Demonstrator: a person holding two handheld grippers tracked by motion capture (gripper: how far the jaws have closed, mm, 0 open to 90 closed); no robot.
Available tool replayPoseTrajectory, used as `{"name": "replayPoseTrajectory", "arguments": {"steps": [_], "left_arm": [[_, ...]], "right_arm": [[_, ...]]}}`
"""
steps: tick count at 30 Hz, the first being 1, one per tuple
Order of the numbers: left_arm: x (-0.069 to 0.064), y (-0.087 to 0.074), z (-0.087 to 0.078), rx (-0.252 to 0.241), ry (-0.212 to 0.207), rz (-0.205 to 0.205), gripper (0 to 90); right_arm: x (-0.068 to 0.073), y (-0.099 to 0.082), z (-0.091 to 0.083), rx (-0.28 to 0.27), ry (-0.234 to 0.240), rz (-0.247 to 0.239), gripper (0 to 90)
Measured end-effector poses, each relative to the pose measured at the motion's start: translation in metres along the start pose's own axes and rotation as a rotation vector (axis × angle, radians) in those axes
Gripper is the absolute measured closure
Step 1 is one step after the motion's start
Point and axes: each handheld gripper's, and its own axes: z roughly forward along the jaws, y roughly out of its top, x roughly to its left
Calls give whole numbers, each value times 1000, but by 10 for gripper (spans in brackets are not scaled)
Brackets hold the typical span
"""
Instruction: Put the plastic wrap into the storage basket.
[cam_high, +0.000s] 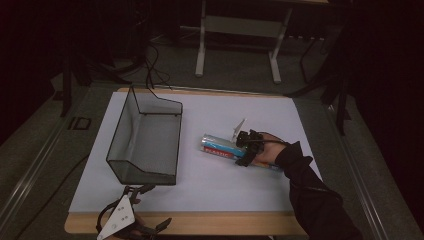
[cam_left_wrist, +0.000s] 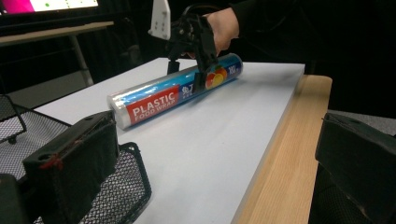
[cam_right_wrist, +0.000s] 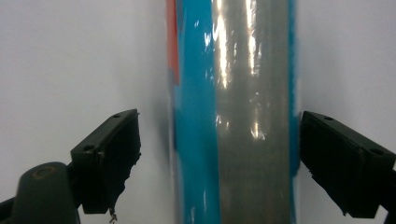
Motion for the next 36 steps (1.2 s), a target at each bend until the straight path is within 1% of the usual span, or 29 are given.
{"name": "replayPoseTrajectory", "arguments": {"steps": [2, 3, 4, 5, 7, 8, 9, 11, 12, 13, 16, 17, 19, 24, 26, 31, 32, 33, 34, 35, 36], "left_arm": [[0, 0, 0, 1, 0, 3, 1], [0, 0, 0, 0, 0, 3, 1], [0, 0, 0, 0, 0, 3, 1], [0, 0, 0, 0, 1, 3, 1], [0, 0, 0, 2, 0, 2, 1], [0, 0, 0, 2, -1, 3, 1], [0, 0, 0, 2, -1, 3, 1], [0, 0, 0, 4, -2, 2, 1], [0, 0, 1, 6, -2, 3, 1], [0, 0, 1, 6, -2, 3, 1], [0, -1, 1, 8, -2, 4, 1], [0, -1, 1, 8, -1, 4, 1], [0, 0, 1, 9, 0, 6, 1], [1, -1, 2, 8, -1, 6, 1], [1, -1, 2, 9, -1, 7, 1], [1, -1, 3, 12, 0, 8, 1], [1, -1, 3, 14, 0, 8, 1], [1, -1, 4, 15, 0, 9, 1], [1, -1, 4, 15, 0, 11, 1], [1, -1, 4, 15, 0, 12, 1], [0, -1, 4, 12, 0, 8, 1]], "right_arm": [[-1, 2, 5, 18, -2, -8, 156], [-1, 2, 7, 25, -6, -11, 184], [-1, 3, 9, 30, 0, -5, 188], [-2, 3, 11, 33, -9, -6, 200], [-4, 4, 13, 44, -11, -2, 239], [-4, 4, 14, 51, -21, -4, 287], [-4, 4, 15, 63, -27, -5, 292], [-5, 5, 17, 71, -18, -11, 301], [-5, 5, 17, 80, -14, 0, 304], [-6, 6, 17, 84, -14, -11, 307], [-5, 7, 17, 97, -13, -15, 312], [-5, 7, 17, 97, -19, -26, 314], [-3, 8, 17, 102, -30, -26, 316], [-7, 6, 14, 89, -65, 5, 319], [-9, 4, 11, 85, -65, 13, 319], [-13, 1, -1, 62, -75, 49, 319], [-13, 0, -3, 49, -79, 50, 319], [-14, 0, -6, 49, -72, 60, 319], [-14, 0, -8, 40, -85, 61, 320], [-15, 0, -10, 41, -88, 65, 319], [-15, -1, -13, 29, -89, 68, 320]]}}
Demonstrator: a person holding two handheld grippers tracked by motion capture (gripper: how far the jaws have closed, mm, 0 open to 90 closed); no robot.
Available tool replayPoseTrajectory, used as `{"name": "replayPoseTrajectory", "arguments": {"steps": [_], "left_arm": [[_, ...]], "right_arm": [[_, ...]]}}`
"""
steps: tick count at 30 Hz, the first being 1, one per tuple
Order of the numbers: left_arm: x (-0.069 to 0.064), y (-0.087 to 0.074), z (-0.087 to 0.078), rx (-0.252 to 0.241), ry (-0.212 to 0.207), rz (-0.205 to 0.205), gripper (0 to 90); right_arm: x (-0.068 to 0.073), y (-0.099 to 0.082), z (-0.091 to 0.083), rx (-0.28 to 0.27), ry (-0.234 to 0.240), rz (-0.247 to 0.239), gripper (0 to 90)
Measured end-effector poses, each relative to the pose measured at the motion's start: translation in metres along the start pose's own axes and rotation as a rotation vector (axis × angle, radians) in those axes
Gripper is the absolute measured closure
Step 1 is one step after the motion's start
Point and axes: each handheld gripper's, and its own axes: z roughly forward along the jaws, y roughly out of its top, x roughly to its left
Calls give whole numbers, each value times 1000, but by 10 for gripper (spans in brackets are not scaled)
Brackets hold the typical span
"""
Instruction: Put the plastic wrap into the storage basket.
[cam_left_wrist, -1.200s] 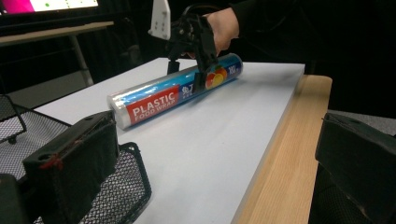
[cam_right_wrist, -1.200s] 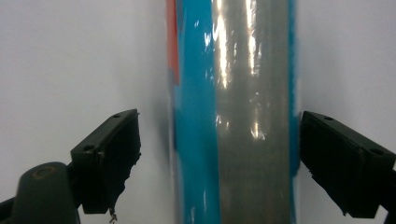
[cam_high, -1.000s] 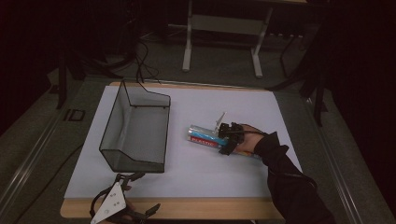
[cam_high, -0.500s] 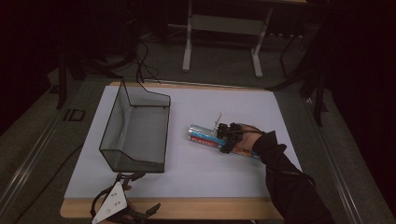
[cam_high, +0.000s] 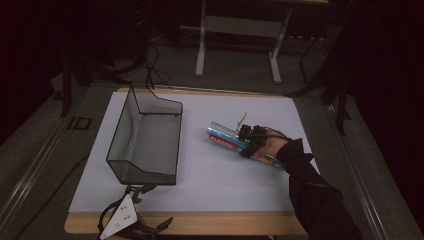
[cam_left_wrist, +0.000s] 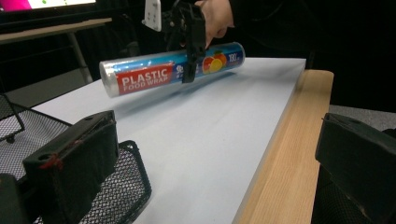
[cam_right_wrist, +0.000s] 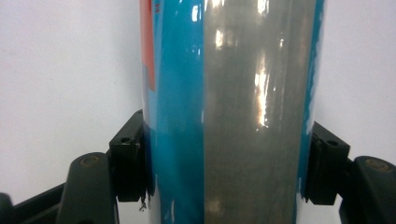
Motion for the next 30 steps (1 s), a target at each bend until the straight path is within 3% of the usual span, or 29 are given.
{"name": "replayPoseTrajectory", "arguments": {"steps": [6, 17, 19, 23, 30], "left_arm": [[1, 0, 0, -2, 2, 0, 1], [1, 0, 0, -1, 1, 5, 1], [1, 0, 0, -1, 2, 5, 1], [1, 0, 0, -2, 1, 3, 1], [0, 0, 0, -5, 1, 2, 1]], "right_arm": [[-5, 2, -18, -59, -42, 61, 320], [-7, 17, -54, -242, -28, 221, 320], [-6, 21, -59, -271, -38, 240, 319], [-2, 31, -67, -335, -13, 257, 319], [8, 53, -76, -404, -4, 287, 320]]}}
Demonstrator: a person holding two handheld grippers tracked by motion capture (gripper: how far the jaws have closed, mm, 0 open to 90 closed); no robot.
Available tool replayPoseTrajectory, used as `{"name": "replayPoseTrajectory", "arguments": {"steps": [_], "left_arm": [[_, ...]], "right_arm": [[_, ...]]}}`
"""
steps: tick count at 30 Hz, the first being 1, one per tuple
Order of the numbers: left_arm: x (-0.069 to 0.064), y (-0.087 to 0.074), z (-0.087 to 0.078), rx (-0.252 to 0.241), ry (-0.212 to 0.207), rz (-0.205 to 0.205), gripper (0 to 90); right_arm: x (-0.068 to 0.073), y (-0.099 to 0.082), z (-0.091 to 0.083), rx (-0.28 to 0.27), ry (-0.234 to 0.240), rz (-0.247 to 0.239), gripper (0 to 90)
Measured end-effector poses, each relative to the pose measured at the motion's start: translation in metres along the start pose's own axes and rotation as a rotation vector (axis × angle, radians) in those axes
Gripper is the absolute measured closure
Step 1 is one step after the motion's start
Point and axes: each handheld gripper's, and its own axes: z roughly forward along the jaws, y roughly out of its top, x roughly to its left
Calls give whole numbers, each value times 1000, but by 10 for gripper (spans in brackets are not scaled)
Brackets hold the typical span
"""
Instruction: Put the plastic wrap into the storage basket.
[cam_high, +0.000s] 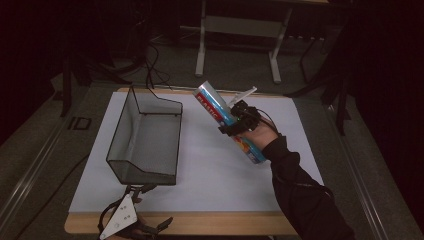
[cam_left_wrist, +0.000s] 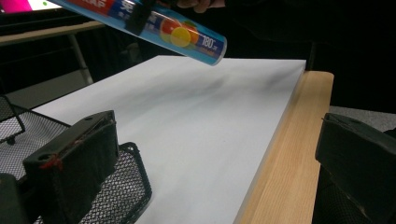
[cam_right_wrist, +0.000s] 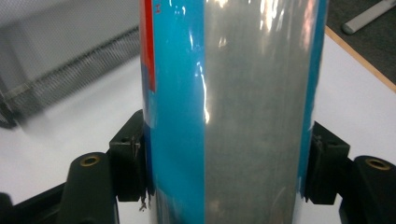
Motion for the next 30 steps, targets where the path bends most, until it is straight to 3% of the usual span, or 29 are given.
{"name": "replayPoseTrajectory", "arguments": {"steps": [6, 15, 23, 26, 28, 30], "left_arm": [[0, 0, 0, 0, 0, 2, 1], [1, 0, -1, -7, -1, -1, 1], [1, 0, -2, -10, -1, 5, 1], [1, 0, -2, -10, -1, 6, 1], [0, 1, -2, -11, -2, 6, 1], [0, 1, -2, -12, -5, 5, 1]], "right_arm": [[15, 20, 0, -67, -7, 28, 319], [28, 50, -5, -203, 6, 121, 320], [36, 76, -5, -306, 56, 237, 320], [40, 82, -1, -350, 62, 308, 320], [41, 85, 3, -387, 91, 374, 319], [44, 88, 7, -409, 74, 410, 320]]}}
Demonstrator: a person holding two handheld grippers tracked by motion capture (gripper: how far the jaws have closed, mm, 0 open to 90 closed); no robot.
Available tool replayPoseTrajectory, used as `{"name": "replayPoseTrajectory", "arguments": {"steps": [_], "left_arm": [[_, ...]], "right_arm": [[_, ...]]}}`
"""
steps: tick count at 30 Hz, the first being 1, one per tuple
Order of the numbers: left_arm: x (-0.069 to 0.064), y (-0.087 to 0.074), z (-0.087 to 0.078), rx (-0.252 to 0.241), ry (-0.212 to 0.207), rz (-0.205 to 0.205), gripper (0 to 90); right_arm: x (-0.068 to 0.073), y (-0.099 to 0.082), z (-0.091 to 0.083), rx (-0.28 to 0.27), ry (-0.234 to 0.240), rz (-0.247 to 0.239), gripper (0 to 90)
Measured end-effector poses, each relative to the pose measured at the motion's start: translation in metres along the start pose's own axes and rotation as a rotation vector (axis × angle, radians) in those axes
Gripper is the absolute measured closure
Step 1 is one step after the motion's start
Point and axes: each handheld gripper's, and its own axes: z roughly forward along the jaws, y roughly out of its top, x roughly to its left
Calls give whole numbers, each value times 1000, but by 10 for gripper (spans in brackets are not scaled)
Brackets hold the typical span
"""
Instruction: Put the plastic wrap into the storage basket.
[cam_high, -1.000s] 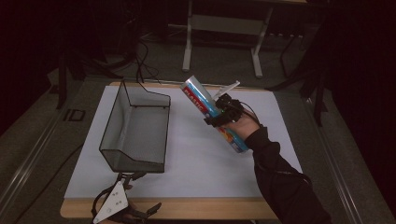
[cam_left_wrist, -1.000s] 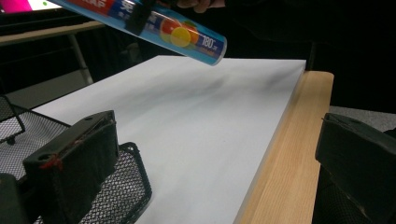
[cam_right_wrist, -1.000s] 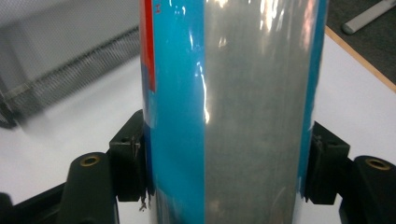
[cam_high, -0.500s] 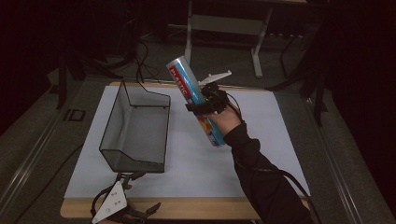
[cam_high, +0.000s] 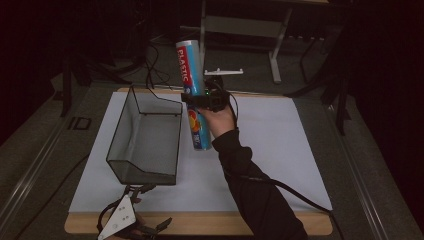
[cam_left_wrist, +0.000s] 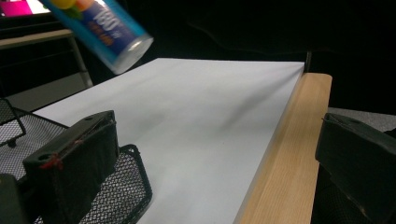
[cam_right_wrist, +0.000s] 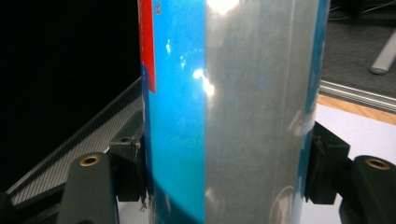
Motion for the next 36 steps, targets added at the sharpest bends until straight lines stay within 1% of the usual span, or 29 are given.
{"name": "replayPoseTrajectory", "arguments": {"steps": [2, 3, 6, 7, 8, 9, 11, 12, 13, 14, 15, 16, 17, 20, 21, 24, 25, 27, 31, 33, 34, 36], "left_arm": [[0, 0, 0, -2, -2, 1, 1], [0, 0, 0, -3, -2, 0, 1], [1, 0, 0, -5, -2, -2, 1], [1, 0, 0, -7, -3, -2, 1], [1, 0, 0, -7, -3, 0, 1], [1, 0, 0, -6, -4, 1, 1], [1, 0, 0, -6, -7, 1, 1], [1, 0, 0, -6, -7, 1, 1], [1, 0, 1, -5, -9, 1, 1], [1, 0, 1, -5, -11, 2, 1], [1, 0, 1, -6, -10, 2, 1], [1, 0, 1, -7, -12, -1, 1], [1, 0, 1, -5, -12, 3, 1], [1, 0, -1, -8, -13, 5, 1], [1, 0, -1, -10, -13, 4, 1], [2, 0, -2, -14, -14, 2, 1], [2, 0, -1, -13, -15, 2, 1], [2, 0, -1, -13, -16, 3, 1], [1, 0, -1, -12, -18, 3, 1], [1, 0, 0, -9, -19, 3, 1], [1, 0, 0, -8, -19, 4, 1], [1, 0, 1, -7, -20, 7, 1]], "right_arm": [[3, 0, 4, -20, -17, 26, 319], [3, 0, 6, -32, -15, 49, 320], [4, -2, 11, -75, 5, 124, 320], [5, -4, 15, -86, 15, 157, 320], [8, -4, 17, -89, 17, 166, 320], [11, -6, 20, -93, 1, 165, 319], [17, -9, 27, -87, 8, 159, 319], [17, -9, 27, -87, 8, 159, 319], [19, -10, 30, -89, 2, 168, 320], [23, -16, 38, -89, 49, 240, 320], [25, -19, 42, -95, 69, 265, 320], [27, -22, 46, -94, 77, 274, 320], [30, -24, 50, -91, 59, 271, 320], [34, -33, 61, -71, 69, 267, 320], [35, -36, 65, -63, 61, 265, 319], [34, -47, 75, -42, 67, 284, 319], [34, -49, 78, -33, 57, 286, 319], [33, -55, 82, -17, 56, 294, 319], [27, -65, 88, 7, 71, 351, 319], [27, -69, 90, 23, 70, 360, 319], [27, -71, 91, 29, 77, 363, 319], [27, -75, 94, 46, 69, 358, 319]]}}
